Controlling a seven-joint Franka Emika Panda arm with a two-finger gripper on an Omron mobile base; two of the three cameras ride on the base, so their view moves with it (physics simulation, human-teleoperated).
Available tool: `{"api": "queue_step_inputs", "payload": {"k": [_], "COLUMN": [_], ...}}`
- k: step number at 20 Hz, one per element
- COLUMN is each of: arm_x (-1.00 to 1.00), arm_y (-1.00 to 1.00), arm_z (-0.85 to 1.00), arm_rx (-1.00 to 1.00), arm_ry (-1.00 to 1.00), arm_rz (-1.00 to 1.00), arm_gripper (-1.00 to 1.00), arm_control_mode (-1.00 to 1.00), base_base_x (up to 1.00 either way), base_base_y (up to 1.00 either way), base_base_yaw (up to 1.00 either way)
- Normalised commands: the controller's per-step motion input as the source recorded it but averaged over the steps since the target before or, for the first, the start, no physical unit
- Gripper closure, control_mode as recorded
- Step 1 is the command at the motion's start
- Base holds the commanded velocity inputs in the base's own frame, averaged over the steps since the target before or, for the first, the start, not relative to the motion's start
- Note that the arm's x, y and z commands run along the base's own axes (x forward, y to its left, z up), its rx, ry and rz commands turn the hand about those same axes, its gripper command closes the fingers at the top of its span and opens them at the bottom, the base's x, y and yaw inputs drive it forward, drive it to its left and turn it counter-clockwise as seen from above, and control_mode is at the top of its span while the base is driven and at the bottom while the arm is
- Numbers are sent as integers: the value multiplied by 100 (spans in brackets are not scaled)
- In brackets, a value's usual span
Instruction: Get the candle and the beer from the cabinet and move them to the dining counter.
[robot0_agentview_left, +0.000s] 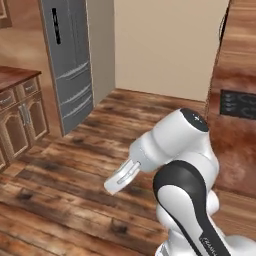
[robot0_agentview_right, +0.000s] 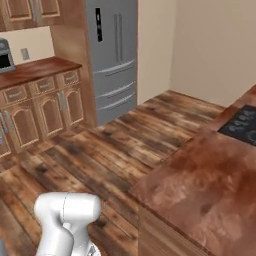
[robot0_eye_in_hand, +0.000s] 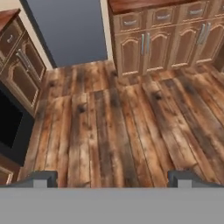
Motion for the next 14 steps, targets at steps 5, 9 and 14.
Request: {"api": "queue_step_inputs", "payload": {"k": [5, 9, 14], "arm_x": [0, 0, 0], "arm_y": [0, 0, 0], "arm_z": [0, 0, 0], "arm_rx": [0, 0, 0], "arm_ry": [0, 0, 0], "arm_rz": [0, 0, 0], "arm_gripper": [-100, -100, -100], "arm_control_mode": [100, 100, 100], "base_base_x": [0, 0, 0], "base_base_y": [80, 78, 73], "base_base_yaw": [45, 47, 49]}}
